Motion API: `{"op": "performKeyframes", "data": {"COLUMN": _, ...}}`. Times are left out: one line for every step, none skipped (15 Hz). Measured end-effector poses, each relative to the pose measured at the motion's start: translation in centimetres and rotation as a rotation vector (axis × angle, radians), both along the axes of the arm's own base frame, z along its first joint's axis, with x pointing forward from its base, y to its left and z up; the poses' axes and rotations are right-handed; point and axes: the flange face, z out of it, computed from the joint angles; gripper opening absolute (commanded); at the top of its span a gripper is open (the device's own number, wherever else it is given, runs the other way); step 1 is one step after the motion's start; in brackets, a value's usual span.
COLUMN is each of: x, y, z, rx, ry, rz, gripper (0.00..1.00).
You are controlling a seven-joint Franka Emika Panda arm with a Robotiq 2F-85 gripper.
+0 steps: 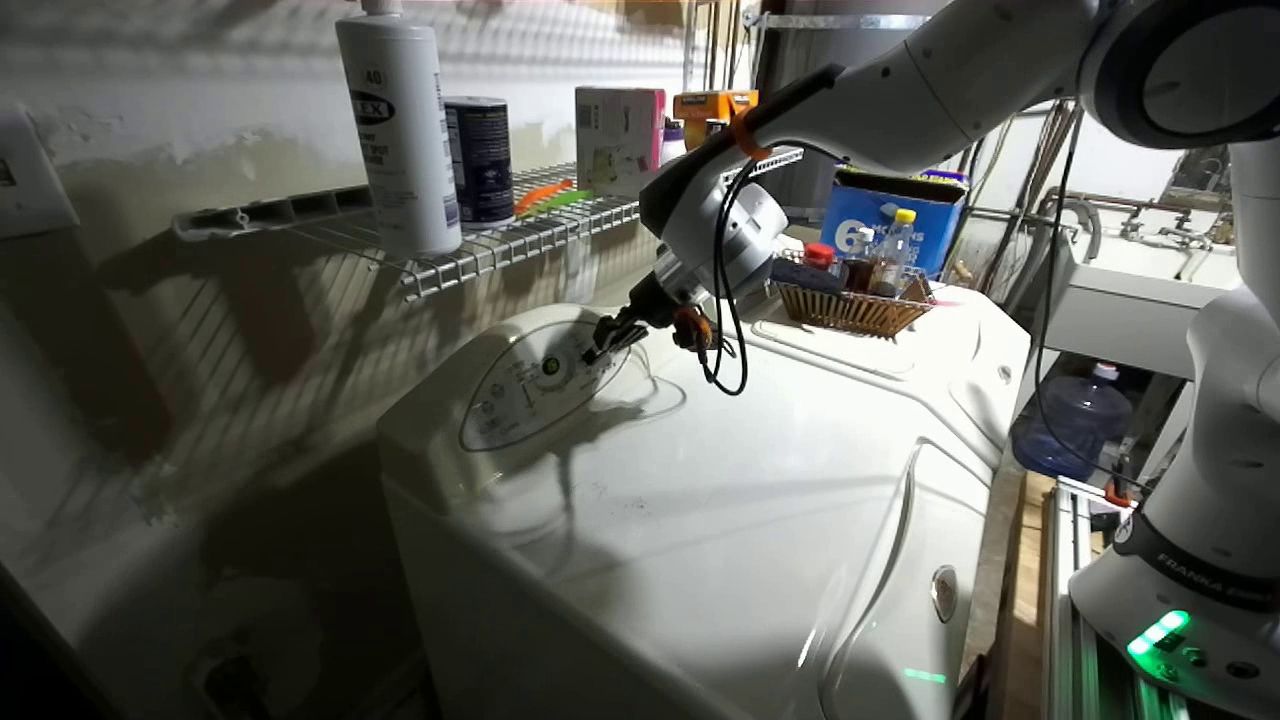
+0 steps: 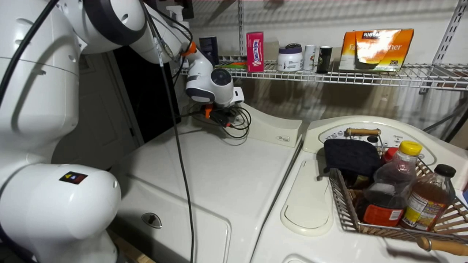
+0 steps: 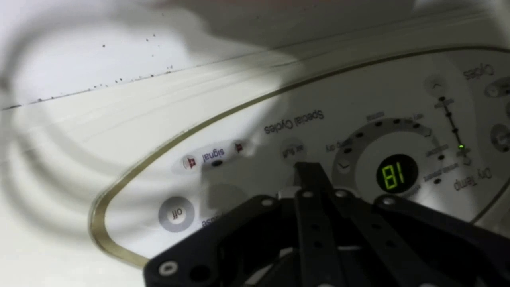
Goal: Push the middle button in the first column of the right half of the washing machine button display
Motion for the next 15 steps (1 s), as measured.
{"op": "performKeyframes", "data": {"x": -0.2, "y": 0.6, "z": 0.1, "rx": -0.027, "ry": -0.006, "rz": -0.025, "gripper": 0.0}}
{"op": "performKeyframes", "data": {"x": -0.3, "y": 1.2, "z": 0.2, "rx": -0.049, "ry": -0.011, "rz": -0.049, "gripper": 0.0}}
{"op": "performKeyframes", "data": {"x": -0.5, "y": 1.6, "z": 0.2, "rx": -0.066, "ry": -0.015, "rz": -0.068, "gripper": 0.0}}
{"op": "performKeyframes", "data": {"x": -0.5, "y": 1.9, "z": 0.3, "rx": -0.077, "ry": -0.016, "rz": -0.079, "gripper": 0.0}}
{"op": "performKeyframes", "data": {"x": -0.5, "y": 1.9, "z": 0.4, "rx": -0.085, "ry": -0.01, "rz": -0.08, "gripper": 0.26}}
{"op": "performKeyframes", "data": {"x": -0.4, "y": 1.9, "z": 0.5, "rx": -0.091, "ry": -0.001, "rz": -0.073, "gripper": 0.28}}
{"op": "performKeyframes", "data": {"x": -0.2, "y": 1.7, "z": 0.7, "rx": -0.091, "ry": 0.013, "rz": -0.061, "gripper": 0.33}}
{"op": "performKeyframes", "data": {"x": -0.1, "y": 1.4, "z": 0.8, "rx": -0.089, "ry": 0.038, "rz": -0.034, "gripper": 0.41}}
{"op": "performKeyframes", "data": {"x": -0.3, "y": 0.9, "z": 0.9, "rx": -0.09, "ry": 0.077, "rz": -0.002, "gripper": 0.47}}
{"op": "performKeyframes", "data": {"x": -0.7, "y": 0.3, "z": 1.1, "rx": -0.087, "ry": 0.123, "rz": 0.032, "gripper": 0.53}}
{"op": "performKeyframes", "data": {"x": -1.4, "y": -0.4, "z": 1.6, "rx": -0.09, "ry": 0.172, "rz": 0.064, "gripper": 0.61}}
{"op": "performKeyframes", "data": {"x": -2.4, "y": -1.0, "z": 2.3, "rx": -0.098, "ry": 0.223, "rz": 0.094, "gripper": 0.67}}
{"op": "performKeyframes", "data": {"x": -3.6, "y": -1.4, "z": 3.2, "rx": -0.108, "ry": 0.273, "rz": 0.125, "gripper": 0.73}}
{"op": "performKeyframes", "data": {"x": -4.7, "y": -1.7, "z": 4.1, "rx": -0.123, "ry": 0.322, "rz": 0.159, "gripper": 0.82}}
{"op": "performKeyframes", "data": {"x": -5.7, "y": -1.8, "z": 5.2, "rx": -0.141, "ry": 0.364, "rz": 0.186, "gripper": 0.88}}
